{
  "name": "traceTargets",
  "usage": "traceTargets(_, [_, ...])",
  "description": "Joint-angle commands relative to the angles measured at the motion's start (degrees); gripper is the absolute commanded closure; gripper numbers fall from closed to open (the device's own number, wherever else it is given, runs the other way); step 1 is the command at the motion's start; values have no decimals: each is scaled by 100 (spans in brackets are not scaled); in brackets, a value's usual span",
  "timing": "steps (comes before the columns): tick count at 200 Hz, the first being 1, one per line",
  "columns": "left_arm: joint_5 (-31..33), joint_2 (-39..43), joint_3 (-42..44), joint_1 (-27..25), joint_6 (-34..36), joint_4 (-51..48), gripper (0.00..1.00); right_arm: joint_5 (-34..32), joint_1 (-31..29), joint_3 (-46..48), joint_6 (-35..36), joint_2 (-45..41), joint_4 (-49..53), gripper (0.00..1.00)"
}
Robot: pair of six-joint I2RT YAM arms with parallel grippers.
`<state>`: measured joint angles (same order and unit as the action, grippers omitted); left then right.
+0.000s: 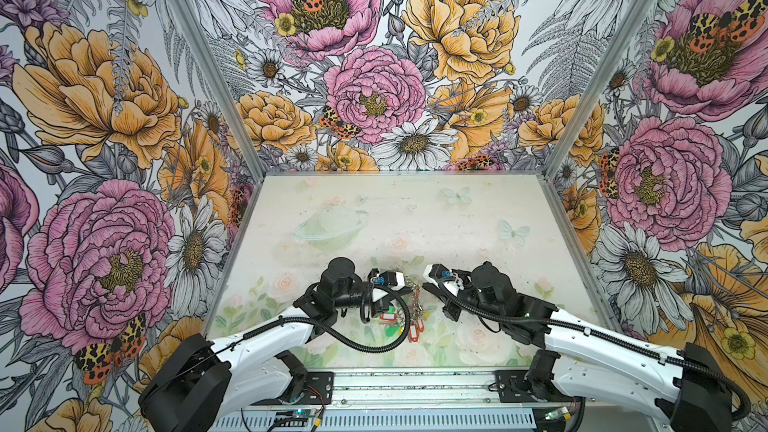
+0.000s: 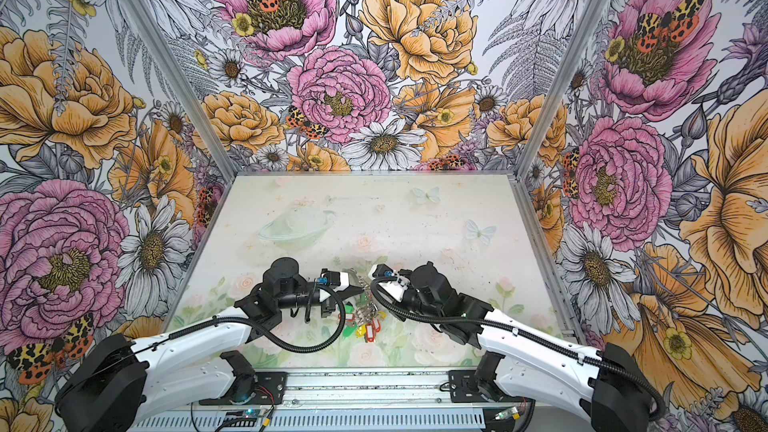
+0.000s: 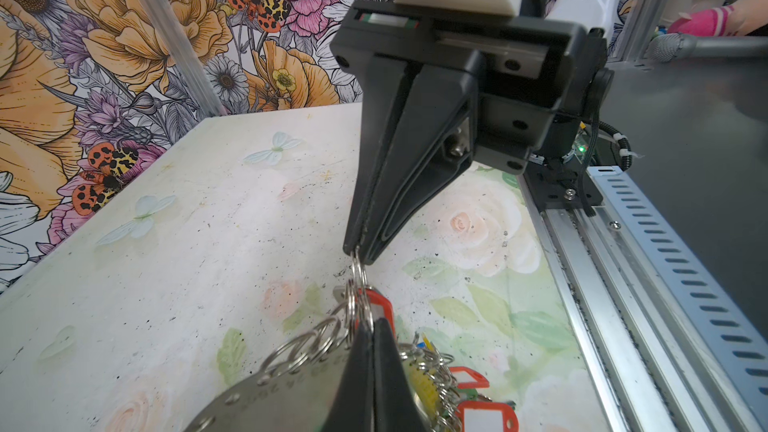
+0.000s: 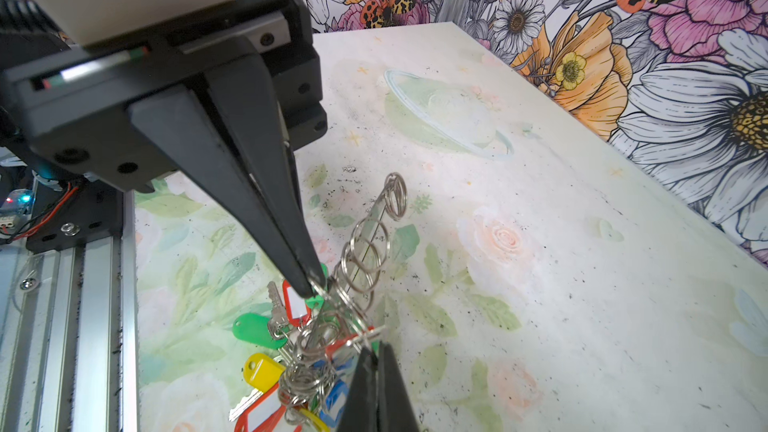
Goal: Put the keys on the keyring
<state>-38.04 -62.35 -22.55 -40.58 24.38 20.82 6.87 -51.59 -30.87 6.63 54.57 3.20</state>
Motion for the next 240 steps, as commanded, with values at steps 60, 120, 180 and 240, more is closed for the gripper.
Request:
traceTargets(60, [-255, 139, -13, -29, -41, 289, 100, 189, 281, 140, -788, -66, -663, 100])
traceTargets(120, [-481, 13, -83, -48, 36, 121, 100, 730, 281, 334, 89, -508, -435, 85])
traceTargets(180, [-796, -24, -146, -54, 152, -81, 100, 1247, 264, 368, 478, -541, -293, 75])
traceTargets(240, [-962, 30, -92, -90, 352, -143, 100, 1940, 265, 230, 570, -342, -69, 73])
